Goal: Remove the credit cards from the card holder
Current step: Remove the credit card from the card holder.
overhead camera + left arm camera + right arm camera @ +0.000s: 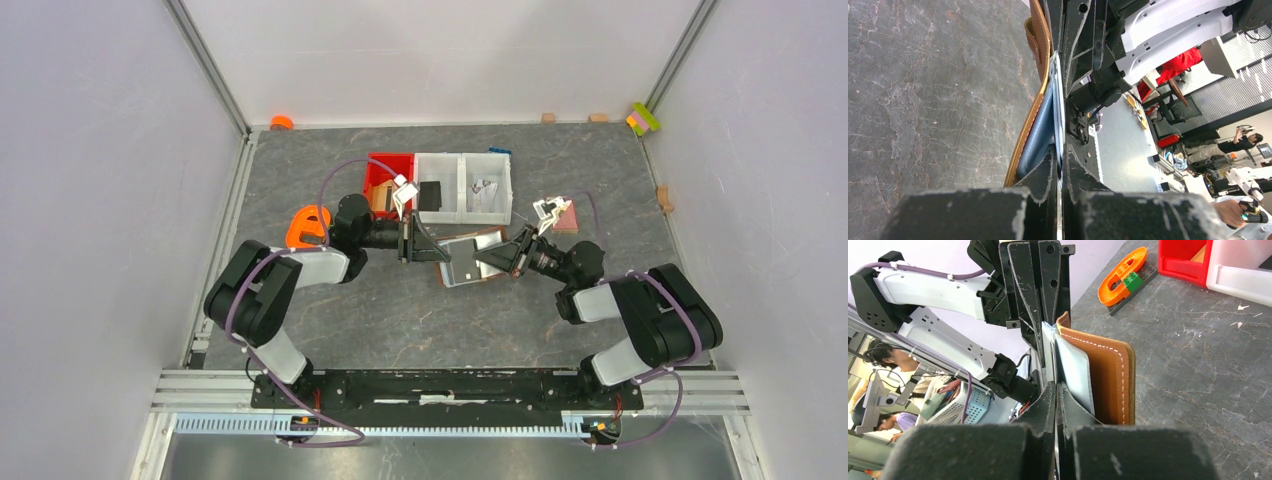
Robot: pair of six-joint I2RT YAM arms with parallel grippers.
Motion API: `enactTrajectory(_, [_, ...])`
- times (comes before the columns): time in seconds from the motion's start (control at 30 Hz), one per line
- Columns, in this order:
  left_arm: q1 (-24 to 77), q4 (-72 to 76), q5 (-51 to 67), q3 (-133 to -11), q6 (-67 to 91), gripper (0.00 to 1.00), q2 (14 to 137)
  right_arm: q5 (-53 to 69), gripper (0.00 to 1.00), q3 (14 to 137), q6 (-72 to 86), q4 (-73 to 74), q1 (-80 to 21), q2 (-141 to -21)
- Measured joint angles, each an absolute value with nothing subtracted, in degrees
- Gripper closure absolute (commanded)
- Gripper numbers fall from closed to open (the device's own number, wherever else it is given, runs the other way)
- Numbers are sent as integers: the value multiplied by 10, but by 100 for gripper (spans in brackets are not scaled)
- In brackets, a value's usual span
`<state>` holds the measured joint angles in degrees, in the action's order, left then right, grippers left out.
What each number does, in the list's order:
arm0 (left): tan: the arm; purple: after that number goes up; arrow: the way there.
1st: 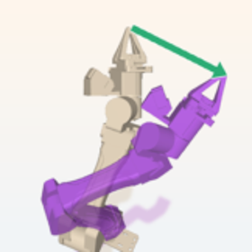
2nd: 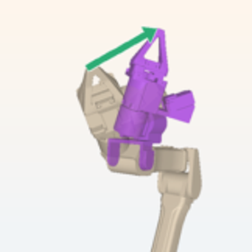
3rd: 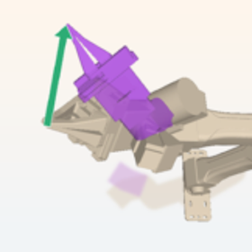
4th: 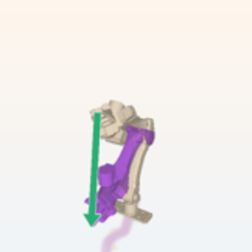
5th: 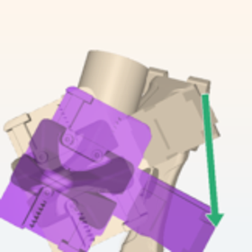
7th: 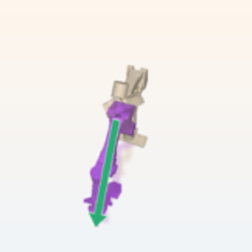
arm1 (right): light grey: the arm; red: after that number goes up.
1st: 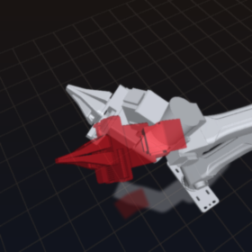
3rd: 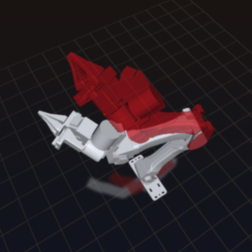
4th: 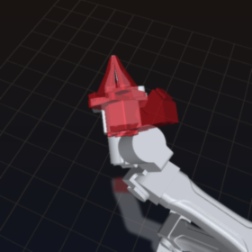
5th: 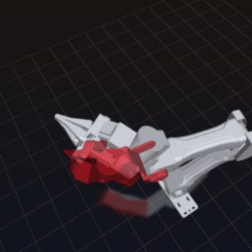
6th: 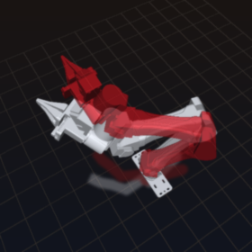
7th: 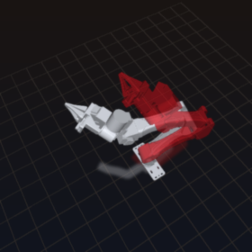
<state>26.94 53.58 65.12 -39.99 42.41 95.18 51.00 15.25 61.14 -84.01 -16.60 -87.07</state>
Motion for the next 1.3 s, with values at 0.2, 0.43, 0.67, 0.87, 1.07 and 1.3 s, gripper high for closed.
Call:
enactTrajectory(0.2, [268, 549, 651, -399, 437, 98, 959, 510, 100, 147, 622, -841, -159, -870])
enactTrajectory(0.43, [252, 552, 651, -396, 439, 98, 960, 510, 100, 136, 637, -842, -136, -870])
enactTrajectory(0.67, [247, 557, 649, -395, 439, 98, 960, 510, 100, 132, 650, -842, -127, -870])
enactTrajectory(0.87, [247, 559, 649, -395, 444, 98, 961, 510, 79, 133, 647, -842, -134, -870])
enactTrajectory(1.07, [247, 596, 648, -395, 474, 98, 972, 515, 78, 133, 607, -842, -158, -862])
enactTrajectory(1.3, [247, 639, 650, -395, 508, 98, 979, 514, 100, 140, 571, -842, -165, -848])
